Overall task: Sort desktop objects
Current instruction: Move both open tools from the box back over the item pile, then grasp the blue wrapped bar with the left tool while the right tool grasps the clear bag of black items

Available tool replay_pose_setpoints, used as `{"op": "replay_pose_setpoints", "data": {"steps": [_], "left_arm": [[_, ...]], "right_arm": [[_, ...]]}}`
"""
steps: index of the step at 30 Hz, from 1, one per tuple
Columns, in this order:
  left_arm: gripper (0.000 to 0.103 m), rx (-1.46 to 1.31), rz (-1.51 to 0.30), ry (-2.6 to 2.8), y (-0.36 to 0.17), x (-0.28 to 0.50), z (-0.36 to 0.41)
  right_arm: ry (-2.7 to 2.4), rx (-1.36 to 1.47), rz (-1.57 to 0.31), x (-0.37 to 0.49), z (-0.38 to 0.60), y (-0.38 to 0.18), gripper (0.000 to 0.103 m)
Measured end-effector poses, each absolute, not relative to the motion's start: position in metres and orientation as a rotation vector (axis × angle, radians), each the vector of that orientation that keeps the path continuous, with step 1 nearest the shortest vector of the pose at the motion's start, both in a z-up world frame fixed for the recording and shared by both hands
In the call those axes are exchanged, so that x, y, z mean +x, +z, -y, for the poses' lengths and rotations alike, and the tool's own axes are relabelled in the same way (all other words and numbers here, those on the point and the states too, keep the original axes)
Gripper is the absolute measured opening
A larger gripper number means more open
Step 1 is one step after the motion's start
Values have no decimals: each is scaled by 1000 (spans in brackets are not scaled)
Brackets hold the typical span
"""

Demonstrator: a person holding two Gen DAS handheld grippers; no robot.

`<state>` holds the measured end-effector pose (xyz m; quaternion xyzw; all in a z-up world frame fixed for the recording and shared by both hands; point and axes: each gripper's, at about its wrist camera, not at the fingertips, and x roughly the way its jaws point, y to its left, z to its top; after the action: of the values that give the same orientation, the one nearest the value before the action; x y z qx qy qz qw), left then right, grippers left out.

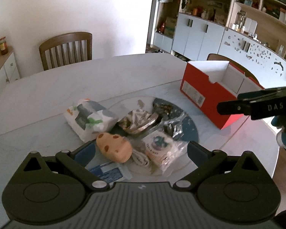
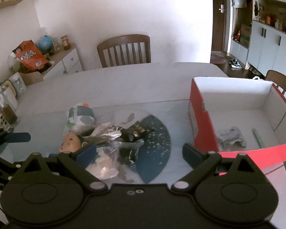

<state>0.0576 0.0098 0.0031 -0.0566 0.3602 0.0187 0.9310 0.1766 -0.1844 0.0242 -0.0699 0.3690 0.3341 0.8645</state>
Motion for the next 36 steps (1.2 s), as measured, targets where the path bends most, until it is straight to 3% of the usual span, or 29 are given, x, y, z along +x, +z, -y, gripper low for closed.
{"op": "replay_pose_setpoints", "data": {"steps": [36], "left_arm": [[103, 34, -829, -88, -97, 85, -70]], "right_arm": [[627, -232, -893, 201, 122, -54, 88]]}}
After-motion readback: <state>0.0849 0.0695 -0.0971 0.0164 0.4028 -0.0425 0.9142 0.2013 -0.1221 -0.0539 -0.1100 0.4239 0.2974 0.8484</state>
